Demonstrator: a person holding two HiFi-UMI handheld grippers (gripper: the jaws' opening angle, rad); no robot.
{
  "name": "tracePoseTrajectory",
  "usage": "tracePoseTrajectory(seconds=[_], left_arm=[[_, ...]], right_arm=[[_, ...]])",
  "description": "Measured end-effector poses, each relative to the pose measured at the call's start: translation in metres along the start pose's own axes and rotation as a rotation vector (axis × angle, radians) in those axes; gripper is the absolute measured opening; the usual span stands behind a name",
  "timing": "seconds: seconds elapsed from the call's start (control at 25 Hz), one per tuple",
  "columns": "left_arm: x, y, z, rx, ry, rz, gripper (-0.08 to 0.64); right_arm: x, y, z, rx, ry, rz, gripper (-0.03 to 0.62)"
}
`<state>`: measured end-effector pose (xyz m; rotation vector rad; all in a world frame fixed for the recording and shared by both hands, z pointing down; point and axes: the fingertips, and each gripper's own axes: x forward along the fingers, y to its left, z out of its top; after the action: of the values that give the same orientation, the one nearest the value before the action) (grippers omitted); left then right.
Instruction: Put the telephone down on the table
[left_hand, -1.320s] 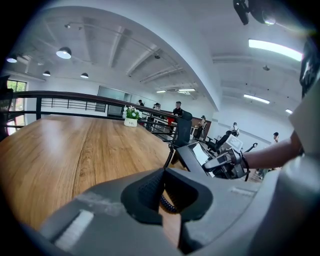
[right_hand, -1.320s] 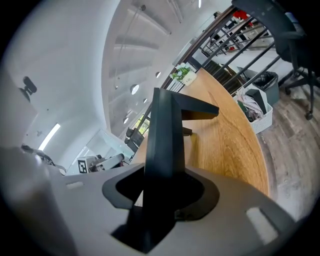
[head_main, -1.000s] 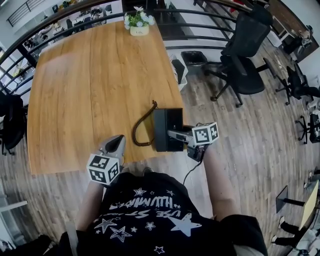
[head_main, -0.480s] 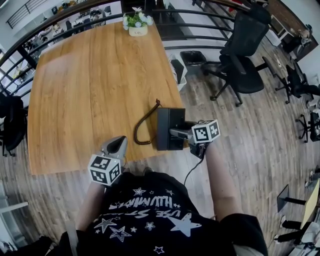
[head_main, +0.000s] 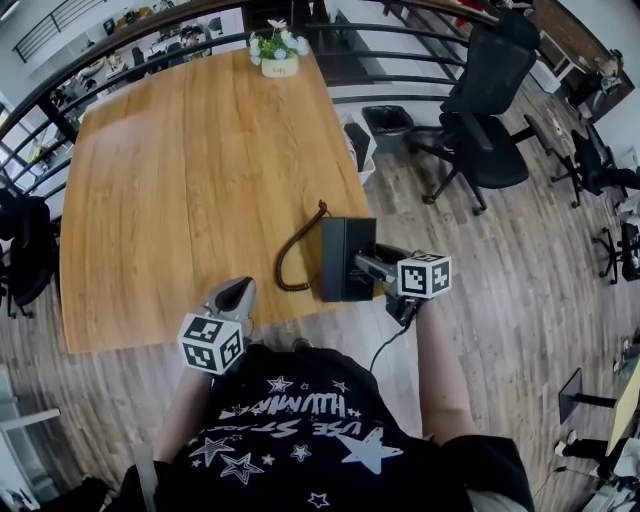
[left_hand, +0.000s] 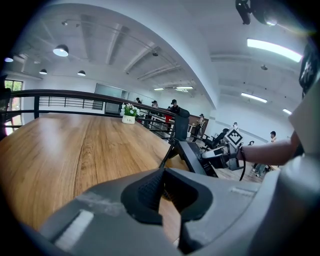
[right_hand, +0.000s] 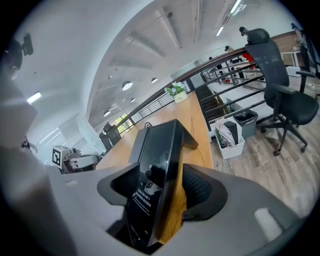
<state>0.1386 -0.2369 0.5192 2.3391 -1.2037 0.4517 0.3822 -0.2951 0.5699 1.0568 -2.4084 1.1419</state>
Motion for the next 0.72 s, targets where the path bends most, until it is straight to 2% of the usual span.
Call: tracePoseTrajectory(seconds=[0.2,0.48,0.72], left_arm=[[-0.009,0.015,0.0,0.003,-0.001,-0.016,0.003],[-0.022,0.031,-0.001,0.026,0.015,-0.09,0.003],[-0.044,0.065,-0.004,0.024,0.025,-0.119,0.003]], right_arm=[[-0.02,0.007,0.023,0.036,-0.169,-0.075,0.244],[-0.03,0.042,0.042,-0.141,-0.257,-0.28,0.221],[-0.037,0.078,0.056,-0.162,-0.409,-0.425,0.201]])
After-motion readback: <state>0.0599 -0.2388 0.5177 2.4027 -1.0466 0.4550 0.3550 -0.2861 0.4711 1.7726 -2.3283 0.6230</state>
